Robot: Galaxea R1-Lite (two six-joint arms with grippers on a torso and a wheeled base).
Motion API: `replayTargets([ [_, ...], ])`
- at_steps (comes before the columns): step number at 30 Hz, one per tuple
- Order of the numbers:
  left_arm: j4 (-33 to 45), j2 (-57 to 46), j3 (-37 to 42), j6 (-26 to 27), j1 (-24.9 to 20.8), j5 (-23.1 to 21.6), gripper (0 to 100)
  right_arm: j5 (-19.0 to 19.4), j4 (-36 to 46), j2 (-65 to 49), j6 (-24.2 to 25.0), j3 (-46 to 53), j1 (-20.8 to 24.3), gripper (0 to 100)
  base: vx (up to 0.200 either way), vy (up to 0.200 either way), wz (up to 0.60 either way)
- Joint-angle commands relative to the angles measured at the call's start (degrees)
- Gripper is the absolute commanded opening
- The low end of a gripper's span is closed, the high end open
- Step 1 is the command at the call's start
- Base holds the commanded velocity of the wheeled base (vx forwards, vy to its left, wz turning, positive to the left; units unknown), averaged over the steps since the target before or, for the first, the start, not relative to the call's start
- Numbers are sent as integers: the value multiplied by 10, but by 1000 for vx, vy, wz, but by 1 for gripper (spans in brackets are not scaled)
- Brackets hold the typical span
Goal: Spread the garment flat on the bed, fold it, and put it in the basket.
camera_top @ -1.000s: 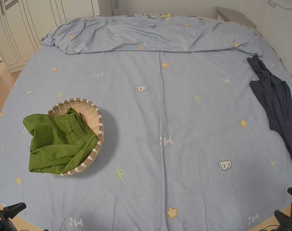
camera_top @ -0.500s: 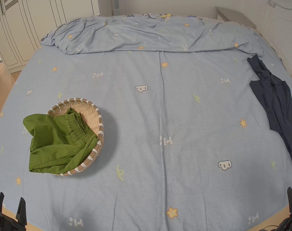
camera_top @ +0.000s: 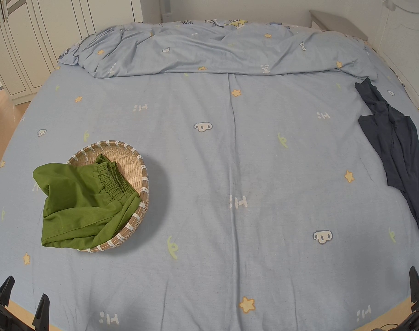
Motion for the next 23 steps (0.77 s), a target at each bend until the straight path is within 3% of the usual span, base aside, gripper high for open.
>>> replayTargets([
  [1,0,-6,9,-14,-1,-2,100,7,-25,-27,-13,10,-53,100,0,0,0],
  [3,0,-6,10,-15,-1,-2,100,17,-63,-27,-18,26,-52,100,0,0,0],
  [4,0,-6,10,-15,-1,-2,100,71,-56,-27,-28,30,-51,100,0,0,0],
  [5,0,-6,10,-15,-1,-2,100,82,-48,-27,-31,29,-51,100,0,0,0],
  [6,0,-6,9,-15,-1,-2,100,118,-13,-27,-46,23,-51,100,0,0,0],
  [23,0,-6,10,-15,-1,-2,100,103,-36,-27,-39,29,-52,100,0,0,0],
])
